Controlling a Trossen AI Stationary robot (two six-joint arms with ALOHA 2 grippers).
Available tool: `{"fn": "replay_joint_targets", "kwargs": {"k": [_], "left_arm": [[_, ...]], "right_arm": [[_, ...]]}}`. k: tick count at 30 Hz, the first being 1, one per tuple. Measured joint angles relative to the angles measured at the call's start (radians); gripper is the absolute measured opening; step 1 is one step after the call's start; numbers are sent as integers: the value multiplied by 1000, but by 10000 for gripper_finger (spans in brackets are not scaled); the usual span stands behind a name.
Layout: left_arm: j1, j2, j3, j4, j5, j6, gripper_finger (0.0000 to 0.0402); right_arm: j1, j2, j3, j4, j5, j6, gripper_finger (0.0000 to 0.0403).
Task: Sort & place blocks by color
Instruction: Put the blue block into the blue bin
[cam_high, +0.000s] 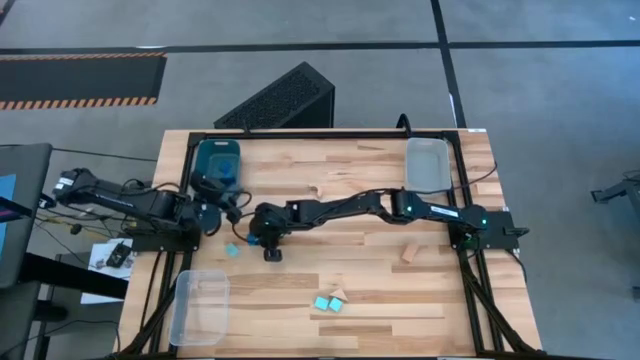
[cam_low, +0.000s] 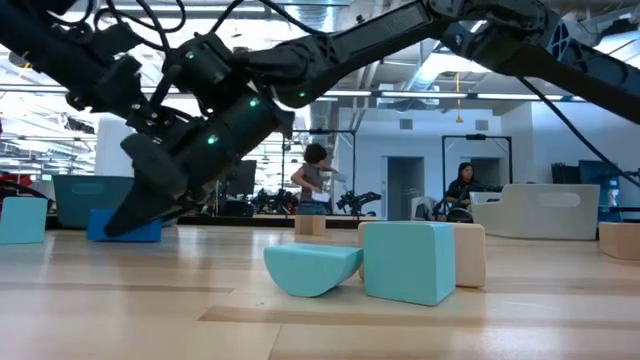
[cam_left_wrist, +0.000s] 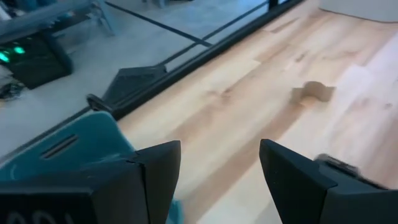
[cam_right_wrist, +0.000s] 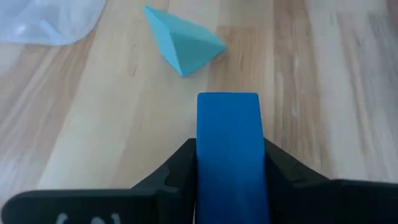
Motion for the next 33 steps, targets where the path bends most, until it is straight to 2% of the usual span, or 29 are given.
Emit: {"fn": "replay_joint_targets", "kwargs": {"k": [7,13,16,19,24,28,33], "left_arm": [[-108,15,0,-62,1,-120,210],[-159,104,0,-65,4,-164,210],[-166,178,0,1,10,-148,210],[-166,265,0,144,52,-51,210],[-165,414,0,416,134,156,210],[-144,471,0,461,193,210,210],[-118,477,0,478,231,261,210]], "right_arm": [[29,-151,-296,198,58,60,135],[9,-359,-642,507,88,90,135],[-14,-434,-780,653,90,126,136],[-29,-474,-880,732,87,141,136],[-33,-541,-927,783,84,120,137],[-15,-566,-935,757,84,68,137],[7,-587,-931,758,76,17,138]]}}
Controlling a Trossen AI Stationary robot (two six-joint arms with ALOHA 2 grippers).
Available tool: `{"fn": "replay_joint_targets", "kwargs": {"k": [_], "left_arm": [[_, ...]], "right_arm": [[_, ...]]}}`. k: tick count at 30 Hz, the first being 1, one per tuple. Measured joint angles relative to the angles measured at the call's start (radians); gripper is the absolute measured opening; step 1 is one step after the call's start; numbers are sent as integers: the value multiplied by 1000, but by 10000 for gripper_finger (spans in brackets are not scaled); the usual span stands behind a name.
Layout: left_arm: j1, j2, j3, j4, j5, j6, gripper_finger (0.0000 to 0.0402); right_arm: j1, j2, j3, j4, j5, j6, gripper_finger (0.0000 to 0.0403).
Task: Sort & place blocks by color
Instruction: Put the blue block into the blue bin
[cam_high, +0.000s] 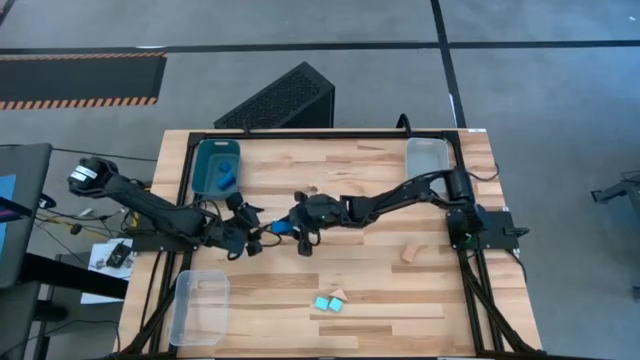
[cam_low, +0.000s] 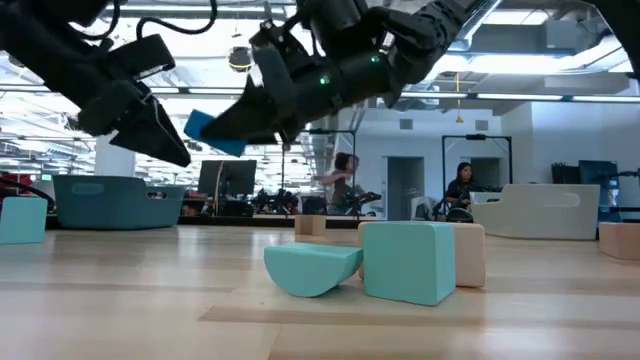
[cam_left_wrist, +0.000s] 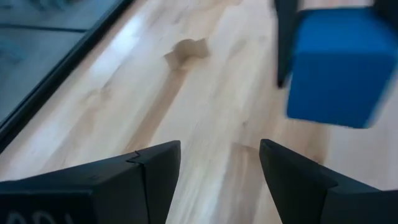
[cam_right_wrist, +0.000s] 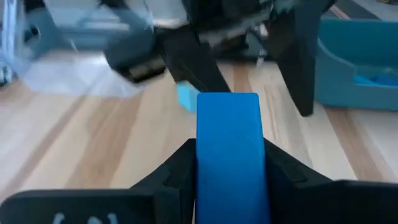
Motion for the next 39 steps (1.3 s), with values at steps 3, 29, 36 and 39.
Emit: {"fn": "replay_joint_targets", "kwargs": {"k": [3,29,36,39], "left_arm": [[-1,0,0,58,66,84,210],[-2,0,-1,218,242,239,130],[-1,0,-1,219,245,240,101],[-1,0,-1,219,245,243,104]], "right_arm": [[2,1,-2,-13,0,-31,138],[35,1,-1,-25,8,-70,138],[40,1,-1,-33,13,-98,139],[40,1,-1,-34,12,-101,142]]}}
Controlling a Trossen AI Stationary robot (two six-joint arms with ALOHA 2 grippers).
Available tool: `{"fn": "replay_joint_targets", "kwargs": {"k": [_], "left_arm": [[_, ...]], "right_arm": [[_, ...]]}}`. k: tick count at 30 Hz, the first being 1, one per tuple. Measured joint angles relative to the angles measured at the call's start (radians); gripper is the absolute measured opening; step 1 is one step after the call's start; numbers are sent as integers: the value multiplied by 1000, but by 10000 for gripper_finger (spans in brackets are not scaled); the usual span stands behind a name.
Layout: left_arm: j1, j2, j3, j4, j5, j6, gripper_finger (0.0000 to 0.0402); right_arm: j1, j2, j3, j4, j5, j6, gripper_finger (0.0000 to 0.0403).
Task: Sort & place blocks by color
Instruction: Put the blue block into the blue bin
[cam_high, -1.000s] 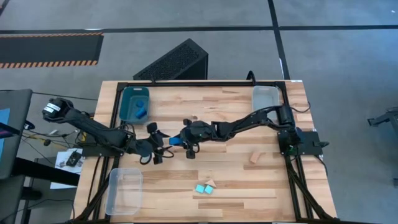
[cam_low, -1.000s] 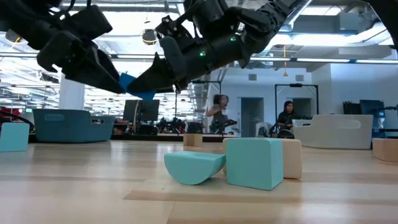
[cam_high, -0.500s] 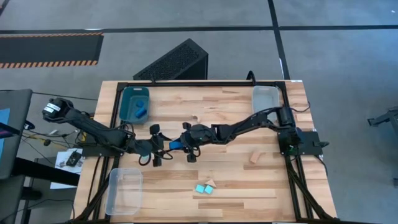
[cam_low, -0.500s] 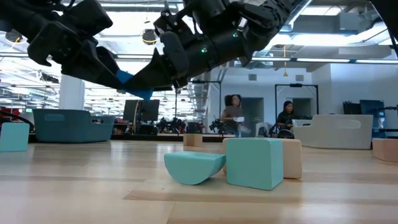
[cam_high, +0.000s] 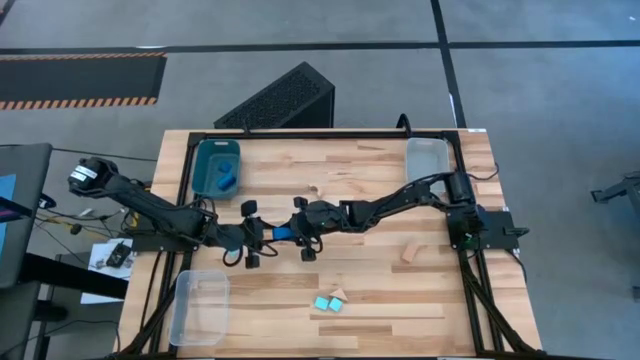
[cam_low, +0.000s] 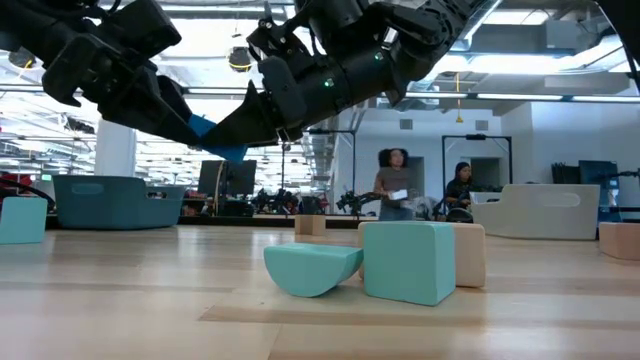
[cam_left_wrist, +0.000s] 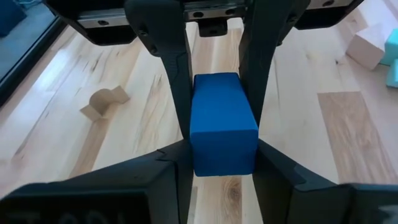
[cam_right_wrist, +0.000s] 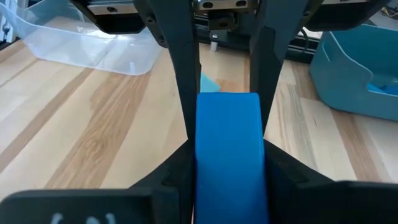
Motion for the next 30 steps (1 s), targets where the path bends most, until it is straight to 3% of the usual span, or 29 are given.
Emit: {"fn": "replay_joint_targets", "kwargs": {"k": [12,23,30], "left_arm": [[0,0,0,1,6,-26,132],[0,0,0,4,-4,-19,191],[0,0,0,15,-4,0,168]], "right_arm": [[-8,0,1,1,-8,7,148],[-8,0,1,-4,-8,3,149],[-9,0,1,-4,-8,3,149]]}}
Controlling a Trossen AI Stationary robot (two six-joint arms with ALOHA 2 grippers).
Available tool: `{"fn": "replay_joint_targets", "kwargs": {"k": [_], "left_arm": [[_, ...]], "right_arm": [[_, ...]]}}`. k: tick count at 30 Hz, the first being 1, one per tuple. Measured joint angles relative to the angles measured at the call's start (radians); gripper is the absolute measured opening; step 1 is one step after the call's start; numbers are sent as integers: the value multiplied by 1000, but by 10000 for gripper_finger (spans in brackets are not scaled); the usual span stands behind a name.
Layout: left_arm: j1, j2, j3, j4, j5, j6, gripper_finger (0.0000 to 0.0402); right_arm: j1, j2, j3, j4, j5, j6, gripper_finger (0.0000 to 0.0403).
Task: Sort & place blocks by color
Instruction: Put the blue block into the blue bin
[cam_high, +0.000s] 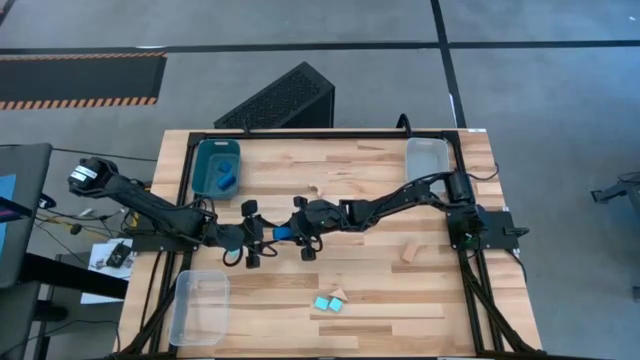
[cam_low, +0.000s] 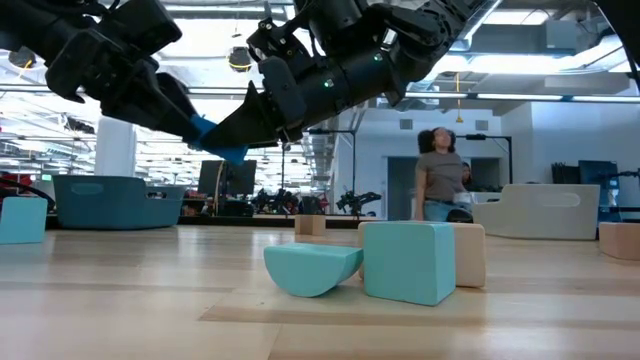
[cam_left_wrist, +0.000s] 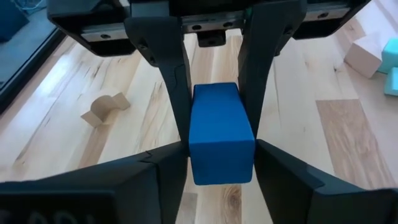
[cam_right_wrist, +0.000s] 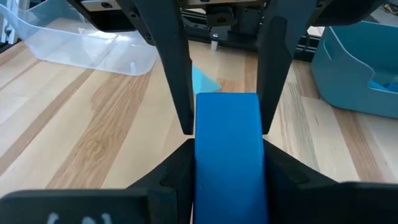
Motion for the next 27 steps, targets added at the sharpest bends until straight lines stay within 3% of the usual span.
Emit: {"fn": "replay_joint_targets", "kwargs": {"k": [8,20,27], "left_arm": [[11,8,0,6,15,-16,126],[46,94,0,83,49,15,167],[46,106,1,89,51,20,104]], "right_arm": [[0,0,0,-5,4,-4,150],[1,3,-4,-32,2,0,150],[2,3,-4,-43,8,-7,152]]}}
